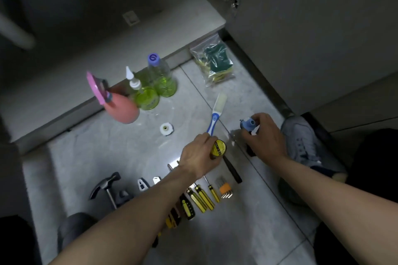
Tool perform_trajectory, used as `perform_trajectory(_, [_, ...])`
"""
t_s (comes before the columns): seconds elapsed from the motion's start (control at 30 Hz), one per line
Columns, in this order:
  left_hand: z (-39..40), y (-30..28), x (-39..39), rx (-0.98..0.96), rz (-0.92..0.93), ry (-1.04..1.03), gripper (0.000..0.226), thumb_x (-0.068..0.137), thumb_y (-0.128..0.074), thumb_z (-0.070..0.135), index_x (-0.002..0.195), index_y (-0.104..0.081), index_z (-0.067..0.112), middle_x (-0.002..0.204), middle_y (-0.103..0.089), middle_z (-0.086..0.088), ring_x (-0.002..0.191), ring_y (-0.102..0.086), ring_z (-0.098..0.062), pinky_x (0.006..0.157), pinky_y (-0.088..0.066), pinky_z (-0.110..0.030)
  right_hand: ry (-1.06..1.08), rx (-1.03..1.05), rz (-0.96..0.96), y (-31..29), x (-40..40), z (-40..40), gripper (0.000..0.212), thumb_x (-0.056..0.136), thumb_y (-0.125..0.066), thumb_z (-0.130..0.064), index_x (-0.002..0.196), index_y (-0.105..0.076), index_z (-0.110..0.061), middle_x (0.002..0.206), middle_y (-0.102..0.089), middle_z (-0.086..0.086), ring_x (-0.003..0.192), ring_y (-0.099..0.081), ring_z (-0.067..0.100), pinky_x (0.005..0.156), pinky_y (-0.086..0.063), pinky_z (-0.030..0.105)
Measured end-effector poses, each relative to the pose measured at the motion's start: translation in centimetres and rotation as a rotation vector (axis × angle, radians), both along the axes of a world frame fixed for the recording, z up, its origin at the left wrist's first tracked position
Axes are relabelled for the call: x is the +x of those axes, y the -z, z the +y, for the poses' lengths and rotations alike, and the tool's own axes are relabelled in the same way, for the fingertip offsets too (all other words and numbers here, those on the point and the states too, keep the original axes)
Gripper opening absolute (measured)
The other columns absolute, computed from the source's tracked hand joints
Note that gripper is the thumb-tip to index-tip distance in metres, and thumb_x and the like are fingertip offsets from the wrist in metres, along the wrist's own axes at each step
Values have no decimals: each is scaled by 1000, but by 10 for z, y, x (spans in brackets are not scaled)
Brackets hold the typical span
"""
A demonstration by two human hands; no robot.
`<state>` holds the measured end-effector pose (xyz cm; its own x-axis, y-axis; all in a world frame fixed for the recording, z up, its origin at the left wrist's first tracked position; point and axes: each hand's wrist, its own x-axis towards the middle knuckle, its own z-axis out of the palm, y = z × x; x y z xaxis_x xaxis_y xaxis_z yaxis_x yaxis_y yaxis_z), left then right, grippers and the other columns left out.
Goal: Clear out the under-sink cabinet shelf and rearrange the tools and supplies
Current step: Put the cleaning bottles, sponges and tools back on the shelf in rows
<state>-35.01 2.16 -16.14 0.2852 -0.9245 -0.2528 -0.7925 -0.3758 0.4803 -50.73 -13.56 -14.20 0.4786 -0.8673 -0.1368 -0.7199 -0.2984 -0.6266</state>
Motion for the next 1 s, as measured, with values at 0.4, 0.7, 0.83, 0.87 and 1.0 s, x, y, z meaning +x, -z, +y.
perform_trajectory(0.4, [-46,17,-17,35,-20,50,38,93,-56,48,124,-53,27,116,-49,8,107,-50,-16,67,-46,-32,199,132,26,13,1,-35,27,86,-72,-40,92,-57,-19,95,-61,0,83,-60,21,68,-49,34])
perform_trajectory(0.7, [19,-16,105,98,-215,-326,48,86,-67,35,131,-55,24,130,-46,-4,117,-48,-30,84,-48,-42,276,375,-76,19,100,-32,42,81,-70,-46,99,-49,-15,100,-62,3,91,-62,26,75,-47,34])
perform_trajectory(0.83, [23,0,119,220,-53,-396,53,85,-70,47,133,-51,37,134,-43,5,120,-53,-22,83,-51,-38,318,499,96,33,128,-20,54,87,-65,-47,114,-41,-6,117,-61,16,105,-61,36,88,-48,38])
perform_trajectory(0.87, [23,4,119,229,-26,-401,53,85,-70,46,133,-51,40,134,-43,7,118,-56,-22,84,-51,-37,338,511,95,36,134,-17,54,87,-66,-45,114,-40,-6,117,-61,16,106,-61,36,90,-48,38])
perform_trajectory(1.0, [25,19,118,216,13,-374,52,87,-68,35,136,-51,37,131,-46,7,112,-59,-25,87,-51,-37,383,543,76,38,161,-13,53,85,-72,-38,107,-32,-11,107,-55,8,102,-62,31,76,-41,31])
